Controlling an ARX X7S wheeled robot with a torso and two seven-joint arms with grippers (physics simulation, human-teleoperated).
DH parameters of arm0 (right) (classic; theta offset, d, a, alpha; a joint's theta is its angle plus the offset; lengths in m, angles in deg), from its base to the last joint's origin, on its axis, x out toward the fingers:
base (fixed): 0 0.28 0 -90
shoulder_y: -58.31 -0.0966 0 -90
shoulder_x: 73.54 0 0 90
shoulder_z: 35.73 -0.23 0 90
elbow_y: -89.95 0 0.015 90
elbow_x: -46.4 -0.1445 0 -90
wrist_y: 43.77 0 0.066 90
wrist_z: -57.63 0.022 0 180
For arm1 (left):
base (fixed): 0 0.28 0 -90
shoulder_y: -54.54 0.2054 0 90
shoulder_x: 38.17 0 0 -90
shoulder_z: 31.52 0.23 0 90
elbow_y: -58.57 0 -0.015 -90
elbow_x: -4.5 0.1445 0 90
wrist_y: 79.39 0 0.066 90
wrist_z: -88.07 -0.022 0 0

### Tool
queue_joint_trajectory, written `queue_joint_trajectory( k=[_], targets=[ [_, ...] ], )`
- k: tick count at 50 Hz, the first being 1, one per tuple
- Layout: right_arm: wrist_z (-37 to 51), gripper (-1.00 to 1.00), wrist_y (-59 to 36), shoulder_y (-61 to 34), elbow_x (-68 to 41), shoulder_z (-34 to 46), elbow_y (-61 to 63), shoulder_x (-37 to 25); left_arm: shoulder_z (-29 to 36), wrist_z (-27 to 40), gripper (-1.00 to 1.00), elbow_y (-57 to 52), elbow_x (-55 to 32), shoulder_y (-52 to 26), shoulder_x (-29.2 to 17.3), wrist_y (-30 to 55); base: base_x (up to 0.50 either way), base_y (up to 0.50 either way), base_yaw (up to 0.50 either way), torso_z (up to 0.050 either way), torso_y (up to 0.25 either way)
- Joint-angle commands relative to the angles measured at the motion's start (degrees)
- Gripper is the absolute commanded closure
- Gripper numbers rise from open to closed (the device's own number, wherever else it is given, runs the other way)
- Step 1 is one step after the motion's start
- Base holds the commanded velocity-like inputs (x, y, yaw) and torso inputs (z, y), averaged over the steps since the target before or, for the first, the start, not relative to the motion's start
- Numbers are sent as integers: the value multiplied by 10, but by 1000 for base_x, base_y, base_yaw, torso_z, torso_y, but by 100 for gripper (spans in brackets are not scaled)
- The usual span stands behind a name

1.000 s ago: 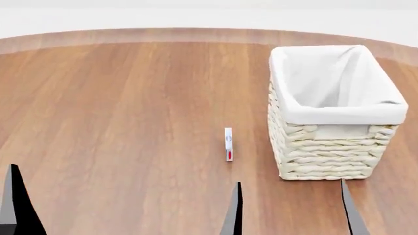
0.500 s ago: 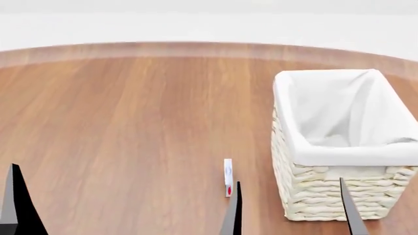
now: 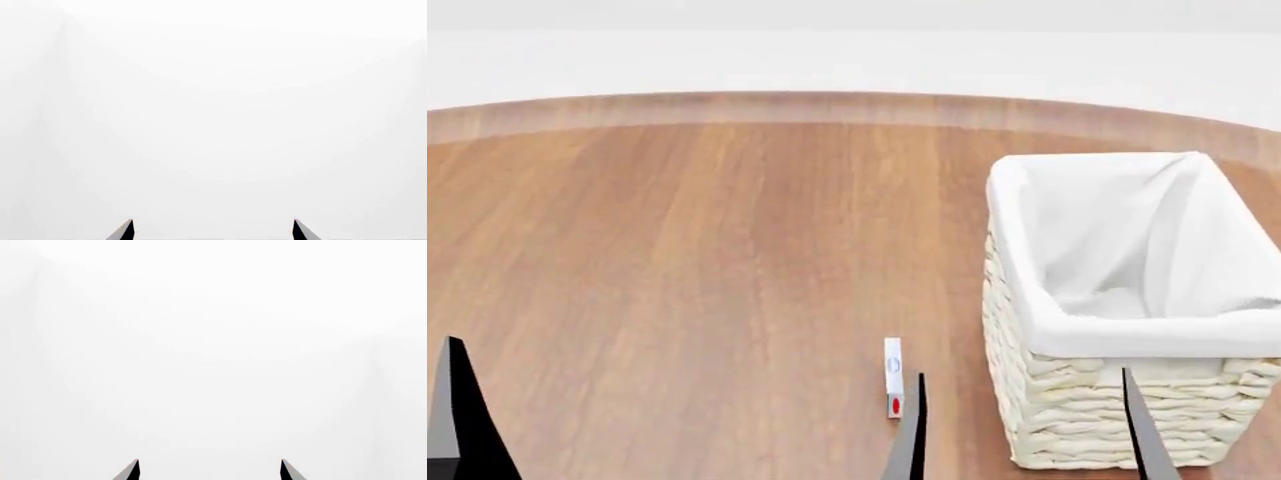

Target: Pick up the tomato sauce, and put it in the basket.

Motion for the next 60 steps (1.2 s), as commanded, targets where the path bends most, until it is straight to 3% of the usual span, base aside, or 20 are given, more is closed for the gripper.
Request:
queue_joint_trajectory(
  k=[1,32,60],
  targets=[
    [1,-100,-2,21,-19,8,-25,-4,1,1,-100,10,-5,0,-3,-7,0,0,0,0,0],
    [50,-100,102,171,-63,34,-184,-16,15,2,-100,33,-3,-4,-10,-17,0,0,0,0,0],
    [49,-100,119,176,-98,65,-300,-11,25,7,-100,39,0,-6,-16,-19,0,0,0,0,0]
  ],
)
